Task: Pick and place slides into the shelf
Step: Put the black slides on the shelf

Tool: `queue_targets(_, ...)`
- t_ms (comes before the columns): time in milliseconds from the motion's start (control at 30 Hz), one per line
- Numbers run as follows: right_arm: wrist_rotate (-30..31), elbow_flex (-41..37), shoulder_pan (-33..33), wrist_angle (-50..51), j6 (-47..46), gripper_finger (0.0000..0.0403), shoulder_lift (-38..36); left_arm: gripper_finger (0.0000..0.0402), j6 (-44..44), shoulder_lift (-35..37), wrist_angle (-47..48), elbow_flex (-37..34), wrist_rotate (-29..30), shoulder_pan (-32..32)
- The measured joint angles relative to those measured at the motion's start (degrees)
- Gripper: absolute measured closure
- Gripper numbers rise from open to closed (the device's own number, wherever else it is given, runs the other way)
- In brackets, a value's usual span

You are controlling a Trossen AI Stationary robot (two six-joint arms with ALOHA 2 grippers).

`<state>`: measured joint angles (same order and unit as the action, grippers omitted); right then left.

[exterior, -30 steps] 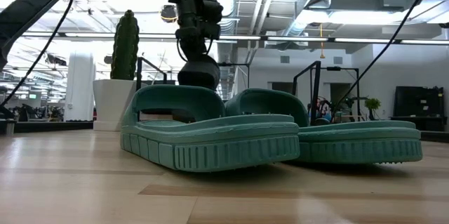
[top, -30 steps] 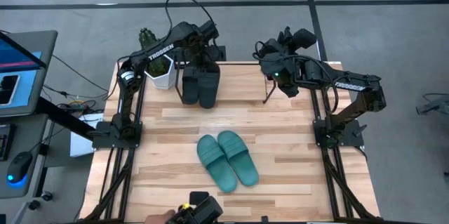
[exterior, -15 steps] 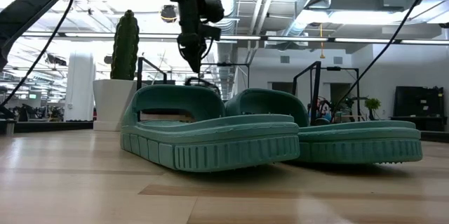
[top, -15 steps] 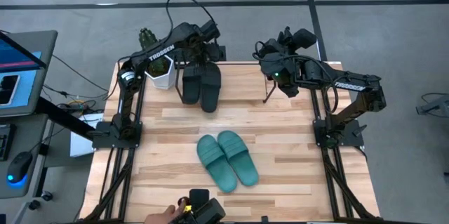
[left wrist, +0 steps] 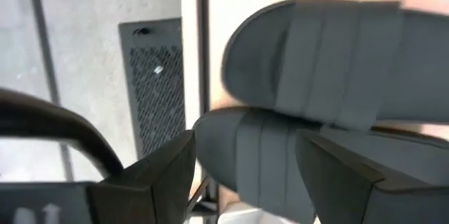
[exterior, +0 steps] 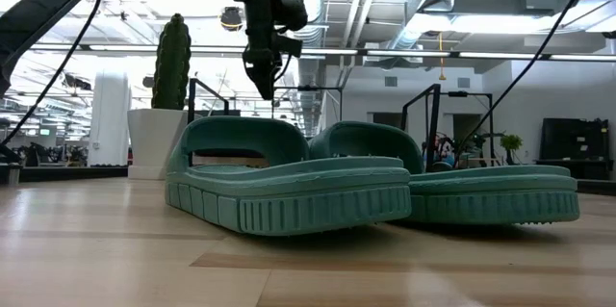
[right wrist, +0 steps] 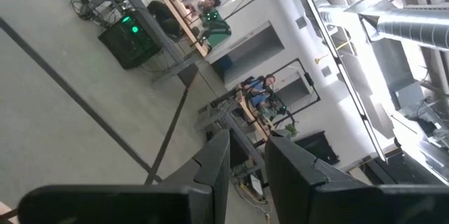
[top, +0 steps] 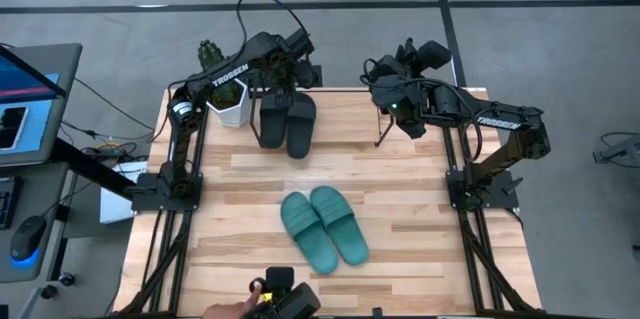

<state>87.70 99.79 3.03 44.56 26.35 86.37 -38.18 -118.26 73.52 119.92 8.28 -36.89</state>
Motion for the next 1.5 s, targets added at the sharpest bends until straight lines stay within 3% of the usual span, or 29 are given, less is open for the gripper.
queue_targets(200,-1.3,0.0,0.0,0.1,-3.0,0.0321,-0.1,0.0171,3.1,0.0,2.4,3.1,4.7,0.1)
queue_targets(433,-9.7,0.0,0.5,1.1,-9.2,0.0321,-2.8,0.0171,8.4,3.7,1.8,15.3,-0.3,0.2)
queue_targets(500,-12.8,0.0,0.5,2.5,-11.9,0.0321,-3.8,0.0171,10.2,8.5,-3.5,13.3,-1.0,0.5)
queue_targets(667,-25.6,0.0,2.1,6.5,-20.2,0.0321,-6.5,0.0171,17.4,19.0,-10.4,12.6,-3.2,0.9)
queue_targets(867,-42.2,-0.2,4.9,8.6,-23.4,0.0323,-7.4,0.0171,22.6,30.8,-14.3,12.6,-14.5,1.2)
queue_targets(967,-49.6,-2.1,5.7,7.5,-22.9,0.0339,-7.4,0.0171,25.0,35.2,-14.8,12.6,-17.3,2.3)
queue_targets(1100,-58.9,-7.6,6.4,2.4,-21.4,0.0391,-7.3,0.0171,27.7,39.6,-12.5,12.6,-16.3,4.9)
queue_targets(1300,-70.2,-17.4,6.9,-9.3,-22.3,0.0401,-7.3,0.0171,34.1,44.0,-6.4,11.5,-10.4,8.9)
queue_targets(1500,-80.0,-26.6,6.2,-30.5,-28.1,0.0402,-5.9,0.0171,38.8,55.2,-10.4,-4.0,-5.6,12.4)
